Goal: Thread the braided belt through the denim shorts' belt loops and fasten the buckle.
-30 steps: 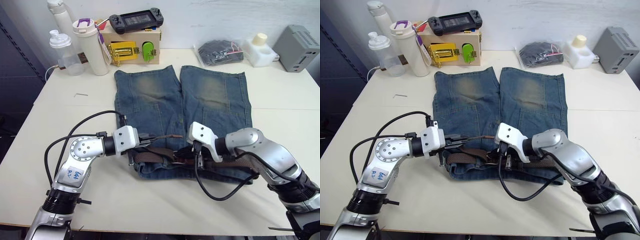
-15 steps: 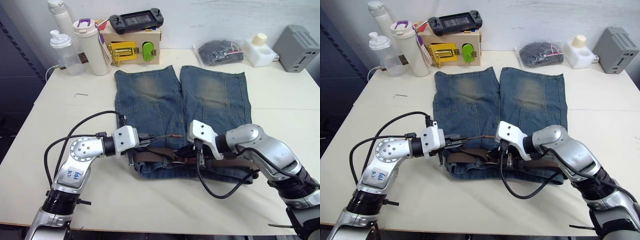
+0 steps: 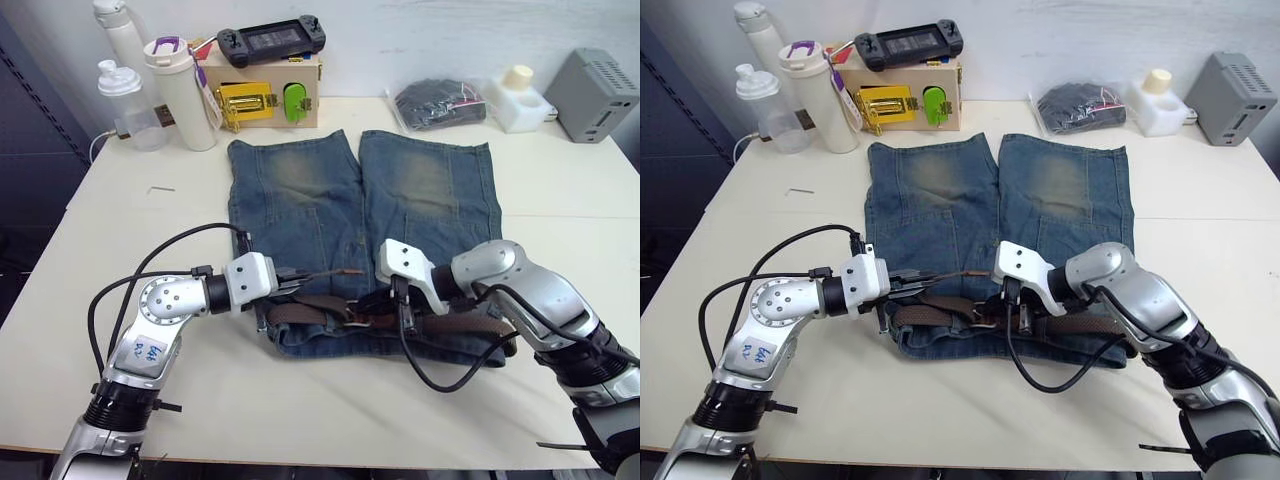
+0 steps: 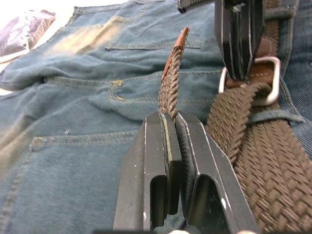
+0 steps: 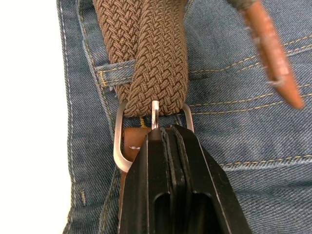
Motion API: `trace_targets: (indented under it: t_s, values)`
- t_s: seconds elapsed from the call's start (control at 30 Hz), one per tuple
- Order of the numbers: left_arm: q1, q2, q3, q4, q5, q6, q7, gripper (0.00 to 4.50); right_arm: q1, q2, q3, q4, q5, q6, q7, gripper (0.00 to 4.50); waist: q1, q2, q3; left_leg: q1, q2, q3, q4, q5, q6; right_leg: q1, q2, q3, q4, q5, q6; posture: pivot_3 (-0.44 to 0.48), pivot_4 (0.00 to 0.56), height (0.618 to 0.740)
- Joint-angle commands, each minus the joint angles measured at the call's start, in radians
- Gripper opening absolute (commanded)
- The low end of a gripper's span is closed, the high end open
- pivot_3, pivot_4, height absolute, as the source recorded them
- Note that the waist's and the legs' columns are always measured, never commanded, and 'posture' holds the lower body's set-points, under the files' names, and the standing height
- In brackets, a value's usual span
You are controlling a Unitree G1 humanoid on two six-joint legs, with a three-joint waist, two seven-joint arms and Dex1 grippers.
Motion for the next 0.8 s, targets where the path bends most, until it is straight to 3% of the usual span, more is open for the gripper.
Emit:
trace_targets:
  t_s: [0.03,0.8]
  values:
    - [0.005,0.011,0.017,-0.047,-0.013,-0.011,0.009,0.00,-0.010,0.009,0.025,0.000,-0.032,-0.028,0.007,0.08,-0.001,0.000,0.000,0.000,0.000,0.000,0.001,0.000,0.000,0.000,0.000,0.000,0.000,0.000,0.000,0.000,0.150,0.645]
    - [-0.021,0.000,0.005,-0.034,-0.005,-0.022,0.028,0.00,-0.034,0.043,0.259,0.016,-0.250,-0.100,0.094,0.08,-0.005,-0.004,-0.002,0.002,0.001,0.003,0.008,0.000,-0.001,-0.002,0.001,0.005,0.011,0.000,0.000,0.000,0.150,0.645]
